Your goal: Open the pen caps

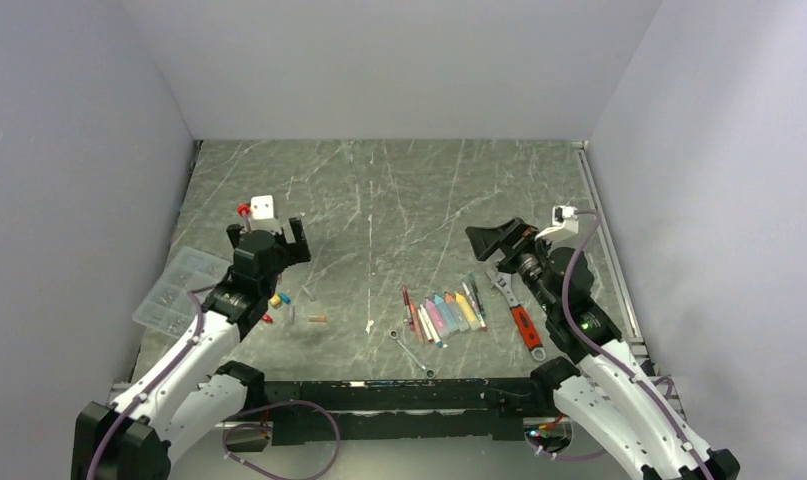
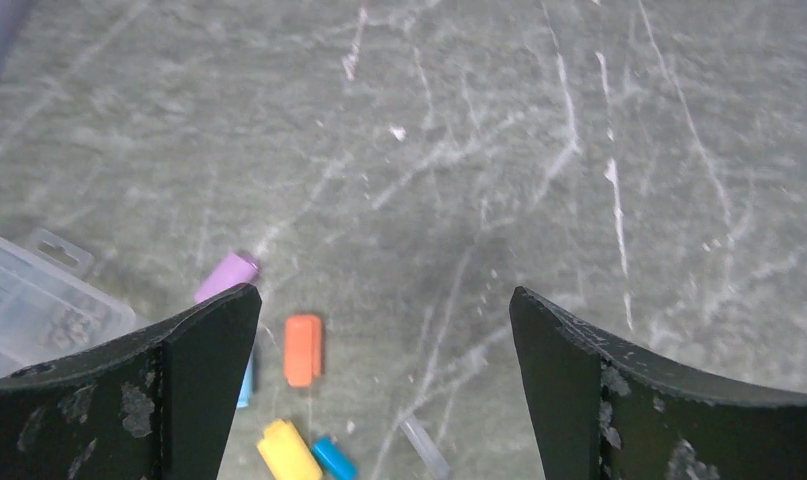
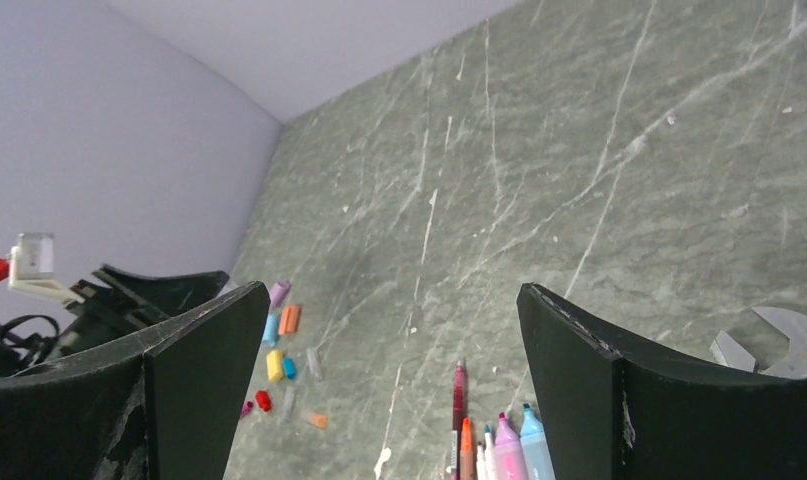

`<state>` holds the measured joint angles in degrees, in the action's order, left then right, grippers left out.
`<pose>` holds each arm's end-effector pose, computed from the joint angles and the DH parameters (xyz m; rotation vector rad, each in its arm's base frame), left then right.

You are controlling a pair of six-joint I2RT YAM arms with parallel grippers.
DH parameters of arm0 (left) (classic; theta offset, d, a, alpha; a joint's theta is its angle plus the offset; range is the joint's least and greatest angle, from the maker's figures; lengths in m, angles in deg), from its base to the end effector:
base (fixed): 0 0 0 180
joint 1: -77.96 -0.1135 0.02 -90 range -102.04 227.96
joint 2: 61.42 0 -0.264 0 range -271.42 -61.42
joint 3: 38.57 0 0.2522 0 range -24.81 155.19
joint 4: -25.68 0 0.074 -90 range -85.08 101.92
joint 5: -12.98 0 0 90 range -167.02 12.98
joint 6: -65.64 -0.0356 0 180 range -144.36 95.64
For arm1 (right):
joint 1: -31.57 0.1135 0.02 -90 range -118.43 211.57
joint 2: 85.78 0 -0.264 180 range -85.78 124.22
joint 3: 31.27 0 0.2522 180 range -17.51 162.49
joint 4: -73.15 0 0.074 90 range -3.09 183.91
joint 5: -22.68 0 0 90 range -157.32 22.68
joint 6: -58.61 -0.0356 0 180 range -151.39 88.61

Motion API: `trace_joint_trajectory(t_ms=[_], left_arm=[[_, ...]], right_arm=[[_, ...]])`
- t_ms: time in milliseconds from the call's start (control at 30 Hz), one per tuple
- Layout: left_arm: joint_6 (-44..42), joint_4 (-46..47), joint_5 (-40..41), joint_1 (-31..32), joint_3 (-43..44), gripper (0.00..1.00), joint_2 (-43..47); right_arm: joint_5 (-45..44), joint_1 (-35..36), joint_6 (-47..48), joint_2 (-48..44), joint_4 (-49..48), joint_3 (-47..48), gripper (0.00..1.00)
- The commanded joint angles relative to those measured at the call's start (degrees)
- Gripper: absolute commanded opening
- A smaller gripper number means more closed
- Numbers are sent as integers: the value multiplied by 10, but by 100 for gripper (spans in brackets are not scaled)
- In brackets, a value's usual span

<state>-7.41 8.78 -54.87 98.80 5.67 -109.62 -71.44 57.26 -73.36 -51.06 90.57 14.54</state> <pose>0.1876 -0.0570 0.2548 -0.1907 1.8980 -0.0718 0.1447 0.0668 0.3003 0.3033 1.7231 0.8193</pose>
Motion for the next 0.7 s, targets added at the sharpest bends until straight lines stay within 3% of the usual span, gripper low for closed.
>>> trace_joint_trajectory(t_ms=[0,333,500,667], left_arm=[[-109,153,44,-23,-6,99,-41],[-198,364,-116,-156,-57,99,-216],[-210,446,-117,-169,-53,99,-334],[-212,509,-121,-170,-75,100,-379]], right_arm=[[-18,1,6,-27,-4,0,100],[-30,1,-26,-70,28,-27,100],[-35,1,-14,-93,30,-43,100],[-29,1,-13,-102,15,-57,100]])
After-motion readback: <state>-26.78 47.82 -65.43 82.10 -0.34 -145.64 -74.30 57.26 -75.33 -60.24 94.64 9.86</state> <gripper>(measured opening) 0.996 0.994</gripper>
